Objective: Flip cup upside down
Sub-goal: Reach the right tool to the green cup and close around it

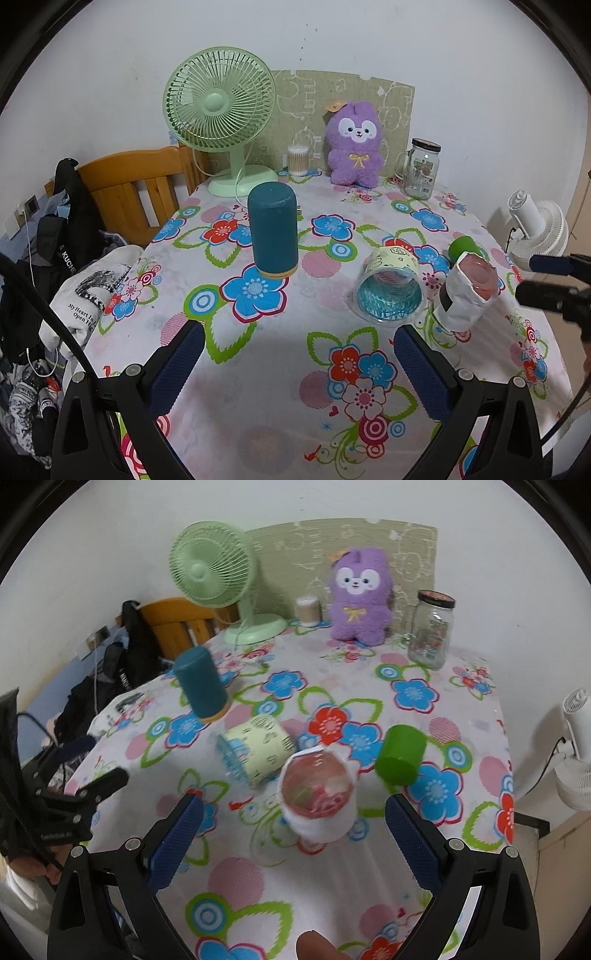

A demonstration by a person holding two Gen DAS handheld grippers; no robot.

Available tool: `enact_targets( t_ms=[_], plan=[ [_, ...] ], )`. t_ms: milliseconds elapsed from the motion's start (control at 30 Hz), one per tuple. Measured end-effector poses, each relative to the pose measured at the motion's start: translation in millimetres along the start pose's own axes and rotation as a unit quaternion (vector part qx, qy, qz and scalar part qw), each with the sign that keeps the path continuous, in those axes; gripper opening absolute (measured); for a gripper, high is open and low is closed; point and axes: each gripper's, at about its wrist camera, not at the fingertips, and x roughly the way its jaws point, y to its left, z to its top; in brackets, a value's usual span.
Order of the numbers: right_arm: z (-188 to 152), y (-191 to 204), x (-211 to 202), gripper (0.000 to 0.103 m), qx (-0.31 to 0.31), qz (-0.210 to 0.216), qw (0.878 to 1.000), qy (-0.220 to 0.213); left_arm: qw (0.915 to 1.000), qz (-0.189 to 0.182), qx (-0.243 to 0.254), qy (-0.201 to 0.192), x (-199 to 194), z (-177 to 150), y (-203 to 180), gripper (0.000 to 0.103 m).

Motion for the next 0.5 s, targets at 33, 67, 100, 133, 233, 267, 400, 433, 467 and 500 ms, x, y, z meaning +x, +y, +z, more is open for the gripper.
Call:
enact_targets(
  t_ms=[33,67,100,133,233,267,400,433,467,500],
  plan=[
    [4,-6,1,0.1,0.01,-0.002,1.0,0.0,1.0,0.0,-0.001,0.001,2,0,1,0.103],
    [9,-12,4,0.1,0.02,-0.002,1.0,0.004,1.0,0.0,-0.001,0.002,3,1,1,0.103],
    [13,-16,7,0.1,0.027,-0.001,1.0,0.009,1.0,-0.001,-0.001,0.003,5,2,1,0.103],
    [15,-19,10,0.1,0.03,-0.003,0.999,0.012,1.0,-0.002,0.001,0.004,6,4,1,0.103],
    [23,-26,20,0.1,0.03,-0.027,0.999,0.015,0.9999,-0.004,0.014,0.003,13,9,-3,0.103],
    [26,-30,25,0.1,0.034,-0.037,0.999,0.019,0.9998,-0.004,0.02,0.002,15,12,-4,0.103],
    [32,-56,47,0.1,0.085,-0.049,0.994,0.043,0.9988,-0.018,0.045,0.003,27,25,-13,0.103],
    [33,-62,51,0.1,0.099,-0.049,0.993,0.048,0.9982,-0.025,0.055,0.002,30,31,-17,0.103],
    [33,-67,53,0.1,0.108,-0.048,0.992,0.05,0.9974,-0.032,0.065,0.0,32,37,-21,0.103],
    [34,-73,57,0.1,0.12,-0.045,0.99,0.054,0.9961,-0.04,0.079,-0.003,35,45,-25,0.103]
  ],
)
